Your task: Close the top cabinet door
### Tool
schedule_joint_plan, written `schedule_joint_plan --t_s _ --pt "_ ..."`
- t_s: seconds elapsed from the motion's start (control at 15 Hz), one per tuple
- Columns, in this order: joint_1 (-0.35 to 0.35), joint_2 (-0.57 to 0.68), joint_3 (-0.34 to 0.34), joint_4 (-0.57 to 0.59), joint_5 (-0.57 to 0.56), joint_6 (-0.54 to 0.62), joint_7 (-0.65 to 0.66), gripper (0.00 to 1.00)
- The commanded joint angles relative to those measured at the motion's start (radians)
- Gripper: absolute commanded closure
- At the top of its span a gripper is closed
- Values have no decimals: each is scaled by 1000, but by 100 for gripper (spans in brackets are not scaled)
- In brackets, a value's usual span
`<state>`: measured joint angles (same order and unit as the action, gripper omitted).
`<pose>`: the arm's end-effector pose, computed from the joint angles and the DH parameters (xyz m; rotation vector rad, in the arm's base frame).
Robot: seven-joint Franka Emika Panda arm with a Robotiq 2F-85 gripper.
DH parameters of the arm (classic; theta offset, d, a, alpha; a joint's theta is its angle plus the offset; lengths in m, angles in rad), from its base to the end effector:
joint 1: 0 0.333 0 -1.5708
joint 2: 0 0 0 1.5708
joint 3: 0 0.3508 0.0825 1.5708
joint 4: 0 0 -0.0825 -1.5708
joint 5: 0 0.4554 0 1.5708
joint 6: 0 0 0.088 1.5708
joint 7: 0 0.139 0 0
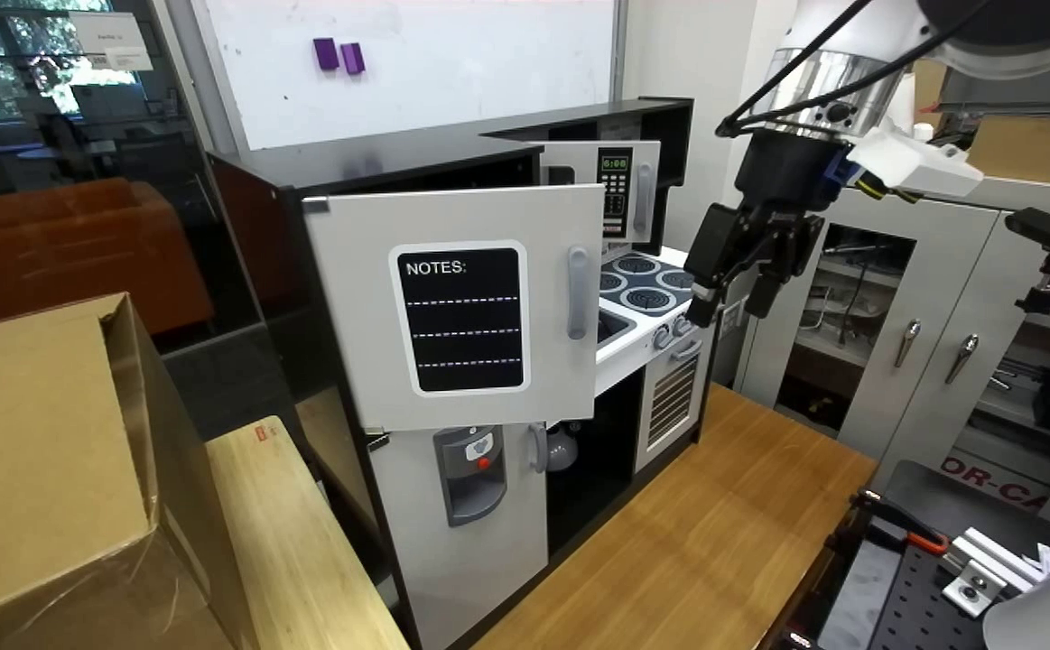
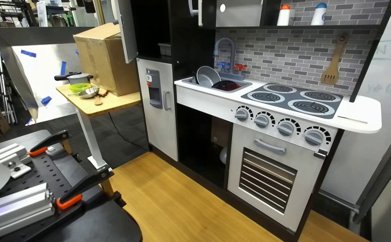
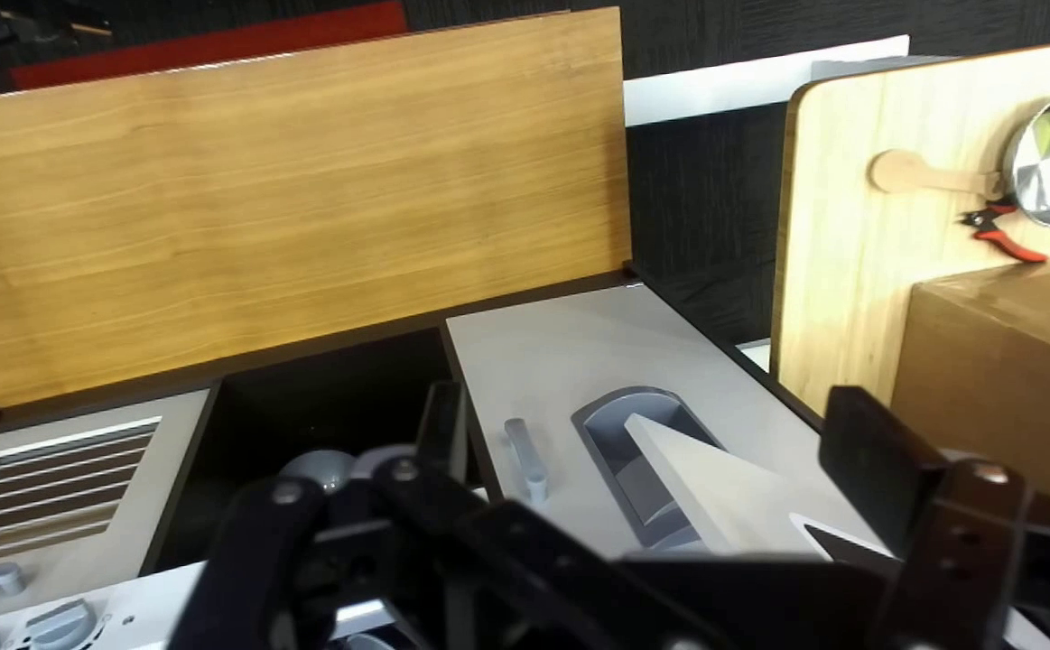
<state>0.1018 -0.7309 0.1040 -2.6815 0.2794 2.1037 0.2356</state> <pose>0.3791 0.0969 0.4331 -2.9165 0.2558 -0.1657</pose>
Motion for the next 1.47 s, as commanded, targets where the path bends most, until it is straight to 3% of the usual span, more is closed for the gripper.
schedule_joint_plan --t_s 0.0,0.6,0.93,1.27,1.4 --pt "3 18 16 19 2 36 -11 0" --pt "39 -73 20 -16 17 81 -32 0" --pt "72 -116 32 -50 33 218 -47 0" --pt "115 -68 17 -89 44 358 -51 0" --pt "95 -89 31 -83 11 305 -23 0"
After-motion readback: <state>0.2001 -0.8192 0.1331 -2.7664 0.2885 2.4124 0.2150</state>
